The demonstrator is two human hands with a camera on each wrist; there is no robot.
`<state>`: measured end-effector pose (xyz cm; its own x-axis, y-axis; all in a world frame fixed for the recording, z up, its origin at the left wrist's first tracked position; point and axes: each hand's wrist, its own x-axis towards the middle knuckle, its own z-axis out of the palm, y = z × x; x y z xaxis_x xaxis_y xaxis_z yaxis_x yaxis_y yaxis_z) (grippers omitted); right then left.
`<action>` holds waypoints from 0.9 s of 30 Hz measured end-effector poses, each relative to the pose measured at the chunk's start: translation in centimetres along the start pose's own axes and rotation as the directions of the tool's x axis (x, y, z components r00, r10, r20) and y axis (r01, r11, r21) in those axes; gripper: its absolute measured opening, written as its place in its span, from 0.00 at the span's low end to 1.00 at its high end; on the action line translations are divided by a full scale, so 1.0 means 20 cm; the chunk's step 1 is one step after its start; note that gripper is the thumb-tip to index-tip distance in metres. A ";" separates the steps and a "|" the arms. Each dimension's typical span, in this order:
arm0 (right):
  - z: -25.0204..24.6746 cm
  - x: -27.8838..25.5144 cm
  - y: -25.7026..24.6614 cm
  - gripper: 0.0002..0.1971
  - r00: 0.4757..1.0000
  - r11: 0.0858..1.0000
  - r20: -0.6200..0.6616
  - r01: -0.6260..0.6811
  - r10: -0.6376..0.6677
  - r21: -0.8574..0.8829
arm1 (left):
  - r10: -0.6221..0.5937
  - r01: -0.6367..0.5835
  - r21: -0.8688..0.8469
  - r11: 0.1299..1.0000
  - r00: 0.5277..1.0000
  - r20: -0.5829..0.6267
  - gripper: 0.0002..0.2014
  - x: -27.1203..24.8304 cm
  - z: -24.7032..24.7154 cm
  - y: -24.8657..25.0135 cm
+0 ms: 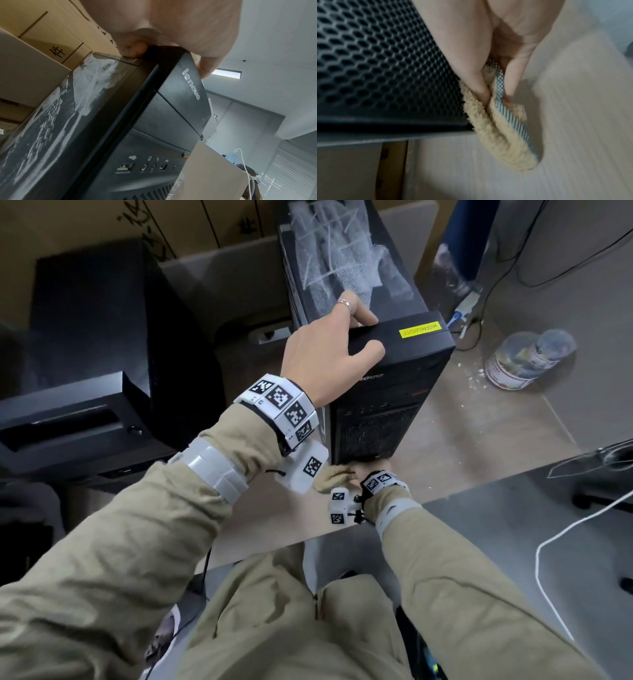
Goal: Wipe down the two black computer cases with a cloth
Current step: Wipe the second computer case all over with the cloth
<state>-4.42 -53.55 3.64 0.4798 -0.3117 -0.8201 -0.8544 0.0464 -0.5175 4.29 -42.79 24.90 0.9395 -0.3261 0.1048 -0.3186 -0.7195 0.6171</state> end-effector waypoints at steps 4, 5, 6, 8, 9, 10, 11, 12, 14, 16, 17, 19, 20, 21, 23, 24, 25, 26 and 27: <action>-0.12 0.11 0.04 0.18 0.980 0.979 -0.199 0.039 0.002 0.202 | 0.008 -0.008 0.002 1.000 1.000 -0.007 0.16 0.00 0.00 0.00; -0.15 0.12 0.04 0.15 0.968 0.970 -0.251 0.059 0.003 0.236 | 0.010 -0.010 0.007 1.000 1.000 -0.008 0.16 0.00 0.00 0.00; -0.15 0.10 0.02 0.11 0.970 0.974 -0.244 0.038 0.018 0.223 | 0.012 -0.012 0.013 1.000 1.000 -0.006 0.16 0.00 0.00 0.01; -0.15 0.08 0.02 0.10 0.964 0.970 -0.264 0.044 0.022 0.241 | 0.011 -0.011 0.017 1.000 1.000 -0.001 0.16 0.00 0.00 0.01; -0.15 0.08 0.01 0.13 0.966 0.970 -0.260 0.058 0.005 0.236 | 0.011 -0.011 0.018 1.000 1.000 -0.004 0.16 0.00 0.00 0.01; -0.13 0.09 0.03 0.14 0.964 0.986 -0.264 0.058 -0.015 0.155 | 0.011 -0.011 0.017 1.000 1.000 -0.006 0.16 0.00 0.00 0.01; -0.12 0.11 0.04 0.13 0.965 0.990 -0.262 0.054 -0.019 0.128 | 0.011 -0.011 0.015 1.000 1.000 -0.007 0.16 0.01 0.00 0.01; -0.11 0.12 0.05 0.12 0.973 0.992 -0.226 0.070 -0.044 0.110 | 0.007 -0.007 0.013 1.000 1.000 -0.007 0.16 0.00 0.00 0.01; -0.10 0.13 0.06 0.08 0.983 0.990 -0.165 0.103 -0.086 0.095 | 0.001 -0.001 0.004 1.000 1.000 -0.003 0.16 0.01 0.00 0.02; -0.08 0.14 0.07 0.07 0.991 0.994 -0.101 0.097 -0.092 0.040 | -0.007 0.007 -0.001 1.000 1.000 -0.001 0.16 0.01 0.00 0.02; -0.06 0.17 0.09 0.08 0.993 0.997 -0.085 0.079 -0.078 0.003 | -0.011 0.011 -0.002 1.000 1.000 0.001 0.16 0.01 0.00 0.02; -0.02 0.20 0.09 0.07 0.998 0.997 0.010 0.067 -0.066 -0.042 | -0.018 0.018 -0.006 1.000 1.000 0.005 0.16 0.01 0.00 0.02; -0.01 0.20 0.09 0.05 0.998 0.998 0.035 0.056 -0.054 -0.042 | -0.018 0.018 -0.005 1.000 1.000 0.006 0.16 0.01 0.00 0.02; -0.01 0.15 0.06 0.03 0.997 0.998 0.043 0.064 -0.063 -0.028 | -0.015 0.015 -0.002 1.000 1.000 0.006 0.16 0.01 0.01 0.02; -0.03 0.14 0.05 0.08 0.999 0.999 0.000 0.050 -0.050 -0.012 | -0.013 0.013 0.005 1.000 1.000 0.003 0.16 0.01 0.01 0.02; -0.05 0.13 0.04 0.11 0.997 0.999 -0.068 0.033 -0.035 -0.029 | -0.013 0.013 0.009 1.000 1.000 -0.001 0.16 0.01 0.01 0.02; -0.07 0.13 0.04 0.14 0.992 0.999 -0.128 0.021 -0.024 -0.026 | -0.014 0.014 0.013 1.000 1.000 -0.004 0.16 0.01 0.01 0.03; -0.10 0.14 0.03 0.16 0.987 1.000 -0.164 0.006 -0.005 0.008 | -0.016 0.016 0.016 1.000 1.000 -0.007 0.16 0.01 0.00 0.03; -0.12 0.17 0.04 0.16 0.984 0.999 -0.178 0.000 0.010 0.053 | -0.021 0.021 0.020 1.000 1.000 -0.008 0.16 0.01 0.00 0.03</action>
<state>-3.86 -56.80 1.04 0.4282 -0.4753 -0.7686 -0.8428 0.0970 -0.5295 4.29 -43.41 25.28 0.9468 -0.3064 0.0982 -0.3015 -0.7382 0.6035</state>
